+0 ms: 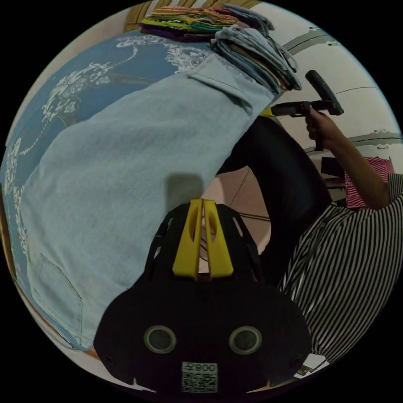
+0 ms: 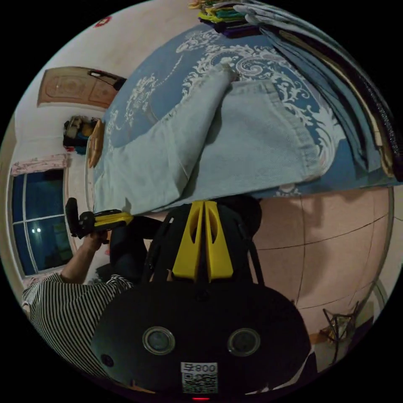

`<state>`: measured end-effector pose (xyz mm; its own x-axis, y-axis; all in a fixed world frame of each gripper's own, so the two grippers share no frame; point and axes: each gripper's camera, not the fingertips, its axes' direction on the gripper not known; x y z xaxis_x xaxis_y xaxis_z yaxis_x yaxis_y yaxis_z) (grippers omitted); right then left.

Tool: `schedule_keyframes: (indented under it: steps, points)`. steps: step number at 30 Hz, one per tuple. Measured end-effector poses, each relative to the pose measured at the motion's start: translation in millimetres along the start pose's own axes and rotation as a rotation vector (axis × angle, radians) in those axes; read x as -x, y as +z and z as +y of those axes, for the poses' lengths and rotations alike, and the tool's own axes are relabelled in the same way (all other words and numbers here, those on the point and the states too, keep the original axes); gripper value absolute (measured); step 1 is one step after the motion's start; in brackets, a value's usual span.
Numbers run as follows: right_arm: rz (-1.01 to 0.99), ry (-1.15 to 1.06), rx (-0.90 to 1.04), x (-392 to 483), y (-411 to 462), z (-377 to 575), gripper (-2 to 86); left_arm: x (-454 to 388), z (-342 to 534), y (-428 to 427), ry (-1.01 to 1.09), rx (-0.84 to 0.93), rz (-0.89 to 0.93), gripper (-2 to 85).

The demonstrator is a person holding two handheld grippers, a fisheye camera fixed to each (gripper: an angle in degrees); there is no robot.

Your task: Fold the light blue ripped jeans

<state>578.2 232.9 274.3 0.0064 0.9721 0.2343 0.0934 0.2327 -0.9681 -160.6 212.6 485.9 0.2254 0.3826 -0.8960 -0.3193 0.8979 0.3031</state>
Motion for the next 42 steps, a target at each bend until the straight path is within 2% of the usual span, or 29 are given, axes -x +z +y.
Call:
schedule_keyframes:
  steps: [7,10,14,18,20,22,25,33,36,42]
  points:
    - [0.275,-0.357,-0.120,59,-7,5,8.5,38,-35,26,-0.045,-0.121,0.136,0.3]
    - [0.430,-0.481,-0.113,78,18,3,8.9,57,-56,42,-0.076,-0.163,0.178,0.3]
    - [0.659,-0.529,-0.040,71,56,5,6.7,80,-83,71,-0.099,-0.180,0.219,0.2]
    - [0.564,-0.461,-0.128,42,39,25,1.7,94,-102,97,-0.085,-0.173,0.214,0.2]
    - [0.463,-0.384,-0.177,22,19,34,1.1,104,-118,113,-0.075,-0.175,0.220,0.2]
    - [0.276,-0.245,-0.263,-16,-14,51,0.6,110,-130,125,-0.063,-0.186,0.230,0.2]
    - [0.156,-0.087,-0.371,-70,-50,80,0.4,115,-154,146,-0.028,-0.193,0.240,0.3]
    - [-0.190,0.201,-0.390,-187,-58,137,0.3,108,-211,222,0.093,-0.071,0.180,0.3]
    - [-0.228,0.206,-0.393,-205,-58,148,0.3,106,-223,250,0.123,-0.021,0.153,0.3]
    - [-0.243,0.117,-0.457,-217,-81,169,0.2,110,-226,288,0.158,-0.045,0.163,0.4]
